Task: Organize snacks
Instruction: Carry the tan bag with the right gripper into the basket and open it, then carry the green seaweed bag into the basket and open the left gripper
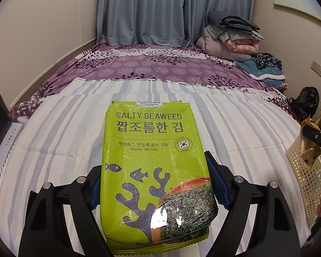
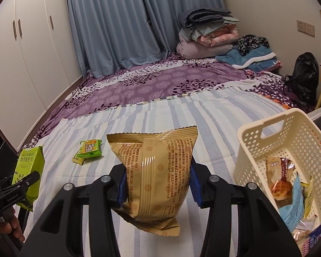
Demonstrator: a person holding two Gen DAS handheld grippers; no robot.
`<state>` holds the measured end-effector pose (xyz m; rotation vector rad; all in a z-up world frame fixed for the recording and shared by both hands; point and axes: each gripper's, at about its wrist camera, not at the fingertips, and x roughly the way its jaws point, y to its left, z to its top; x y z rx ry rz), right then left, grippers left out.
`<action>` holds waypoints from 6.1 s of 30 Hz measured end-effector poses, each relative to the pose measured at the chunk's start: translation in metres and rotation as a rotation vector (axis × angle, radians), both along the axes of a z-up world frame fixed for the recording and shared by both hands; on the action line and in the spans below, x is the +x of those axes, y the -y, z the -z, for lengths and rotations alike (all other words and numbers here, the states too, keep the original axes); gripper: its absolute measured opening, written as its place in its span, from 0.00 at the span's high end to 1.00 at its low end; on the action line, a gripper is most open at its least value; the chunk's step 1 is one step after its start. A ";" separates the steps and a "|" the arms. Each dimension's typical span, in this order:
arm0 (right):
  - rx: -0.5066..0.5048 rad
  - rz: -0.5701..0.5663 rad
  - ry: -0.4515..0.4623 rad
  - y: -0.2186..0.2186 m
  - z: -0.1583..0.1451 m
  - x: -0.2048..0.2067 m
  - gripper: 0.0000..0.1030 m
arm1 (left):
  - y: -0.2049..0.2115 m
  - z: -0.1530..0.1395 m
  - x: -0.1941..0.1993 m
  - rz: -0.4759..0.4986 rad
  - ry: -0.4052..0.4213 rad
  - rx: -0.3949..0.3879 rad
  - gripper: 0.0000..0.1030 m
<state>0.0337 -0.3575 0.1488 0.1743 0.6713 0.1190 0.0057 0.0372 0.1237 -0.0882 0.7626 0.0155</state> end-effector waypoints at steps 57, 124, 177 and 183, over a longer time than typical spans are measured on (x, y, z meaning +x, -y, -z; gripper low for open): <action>0.089 0.375 0.030 0.180 0.016 -0.117 0.55 | 0.129 -0.013 -0.014 0.268 -0.007 0.066 0.21; 0.052 0.427 0.070 0.203 0.024 -0.151 0.27 | 0.383 -0.034 0.010 0.798 -0.012 0.007 0.20; 0.022 0.309 0.096 0.151 0.001 -0.129 0.27 | 0.323 -0.024 0.034 0.643 0.005 0.032 0.03; 0.004 0.240 0.102 0.123 -0.006 -0.118 0.27 | 0.274 -0.032 0.035 0.573 0.017 0.000 0.03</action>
